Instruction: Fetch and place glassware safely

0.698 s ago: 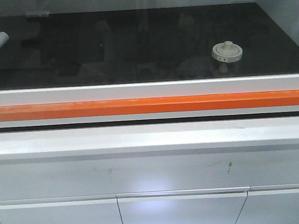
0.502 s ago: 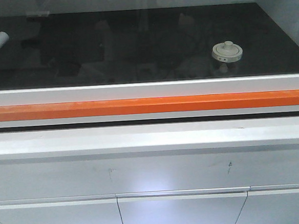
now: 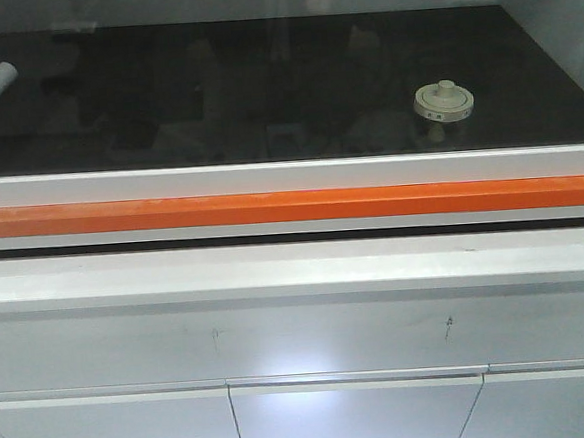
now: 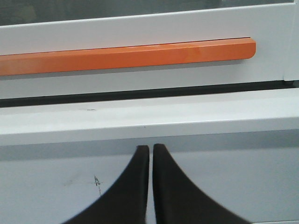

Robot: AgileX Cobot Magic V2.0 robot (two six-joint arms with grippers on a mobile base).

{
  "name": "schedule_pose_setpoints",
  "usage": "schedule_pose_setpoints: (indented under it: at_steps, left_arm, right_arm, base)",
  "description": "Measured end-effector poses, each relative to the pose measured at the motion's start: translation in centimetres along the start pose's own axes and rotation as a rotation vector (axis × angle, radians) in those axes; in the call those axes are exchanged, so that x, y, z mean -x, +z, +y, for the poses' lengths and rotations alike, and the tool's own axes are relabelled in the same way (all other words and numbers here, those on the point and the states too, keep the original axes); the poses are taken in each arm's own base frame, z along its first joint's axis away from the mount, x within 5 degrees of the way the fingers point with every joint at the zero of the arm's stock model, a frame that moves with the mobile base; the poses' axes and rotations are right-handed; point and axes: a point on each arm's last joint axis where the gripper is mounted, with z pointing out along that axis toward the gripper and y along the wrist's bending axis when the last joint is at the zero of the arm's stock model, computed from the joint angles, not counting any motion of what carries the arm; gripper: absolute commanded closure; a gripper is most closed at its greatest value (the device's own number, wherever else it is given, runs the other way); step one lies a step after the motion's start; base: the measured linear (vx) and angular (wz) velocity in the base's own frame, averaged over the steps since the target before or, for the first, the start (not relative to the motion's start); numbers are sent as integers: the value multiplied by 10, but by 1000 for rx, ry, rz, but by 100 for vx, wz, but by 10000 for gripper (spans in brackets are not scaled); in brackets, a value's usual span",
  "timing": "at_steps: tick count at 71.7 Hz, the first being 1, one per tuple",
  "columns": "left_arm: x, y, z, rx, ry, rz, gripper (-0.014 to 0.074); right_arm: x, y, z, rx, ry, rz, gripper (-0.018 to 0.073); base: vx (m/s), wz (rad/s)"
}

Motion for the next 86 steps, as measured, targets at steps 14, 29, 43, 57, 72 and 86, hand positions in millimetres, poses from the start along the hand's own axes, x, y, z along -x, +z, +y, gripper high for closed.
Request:
schedule_pose_setpoints:
  at_steps: [14,29,43,57,72,86]
  left_arm:
    - [0,0,0,0,0,0,603]
    - [0,0,0,0,0,0,603]
    - [0,0,0,0,0,0,603]
    - [2,0,0,1,0,-22,603]
    - [10,-1,1,7,0,-111,603]
    - [26,-4,2,15,-28,-291,603]
  right_arm:
    - [0,0,0,0,0,0,563]
    - [0,0,0,0,0,0,563]
    - [0,0,0,0,-2,0,563]
    - [0,0,0,0,-6,-1,563]
    - [3,0,0,2,-5,-34,563]
    - [21,-2,2,17,-4,-228,563]
  base:
    - [0,0]
    - [0,0]
    - [0,0]
    - [0,0]
    - [0,0]
    - [0,0]
